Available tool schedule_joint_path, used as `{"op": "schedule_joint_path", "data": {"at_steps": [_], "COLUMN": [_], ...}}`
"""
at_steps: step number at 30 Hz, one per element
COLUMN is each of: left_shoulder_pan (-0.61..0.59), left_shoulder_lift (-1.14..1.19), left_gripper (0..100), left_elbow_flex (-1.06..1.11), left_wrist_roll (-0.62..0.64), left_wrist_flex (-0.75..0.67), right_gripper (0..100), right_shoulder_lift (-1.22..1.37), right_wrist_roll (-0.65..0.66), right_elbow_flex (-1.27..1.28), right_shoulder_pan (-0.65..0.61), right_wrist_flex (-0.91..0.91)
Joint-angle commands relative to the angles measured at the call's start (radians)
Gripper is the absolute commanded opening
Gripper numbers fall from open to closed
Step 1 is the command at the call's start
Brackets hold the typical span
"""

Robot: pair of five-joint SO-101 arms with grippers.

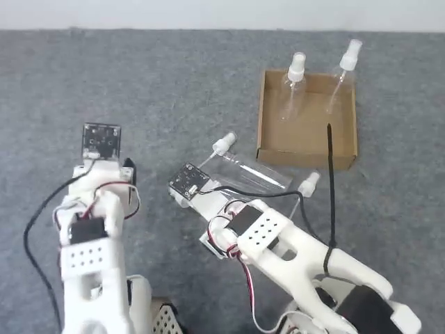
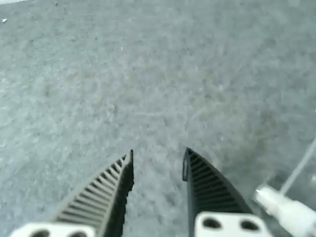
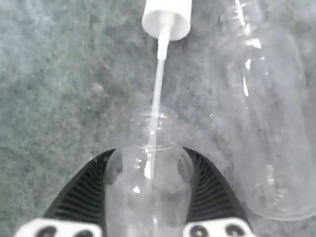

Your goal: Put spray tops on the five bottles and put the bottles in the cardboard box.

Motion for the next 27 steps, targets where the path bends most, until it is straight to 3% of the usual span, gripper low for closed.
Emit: {"op": "schedule_joint_path", "data": {"at_steps": [1, 11, 21, 27], "left_shoulder_pan": [-0.006, 0.199, 0.183, 0.221], "left_shoulder_lift": [0.261, 0.654, 0.964, 0.901], "left_gripper": [16, 10, 10, 10], "left_elbow_flex": [-0.136, -0.351, -0.512, -0.464], "left_wrist_roll": [-0.006, -0.002, -0.012, -0.094], "left_wrist_flex": [-0.066, -0.066, -0.095, 0.005], "right_gripper": [0.6, 0.6, 0.6, 0.6], "right_shoulder_lift": [-0.051, -0.062, -0.054, -0.053], "right_wrist_roll": [0.009, 0.012, 0.009, 0.009], "right_elbow_flex": [-0.051, 0.038, 0.041, 0.041], "right_shoulder_pan": [-0.002, 0.001, 0.002, 0.002], "right_wrist_flex": [-0.024, -0.114, -0.113, -0.119]}}
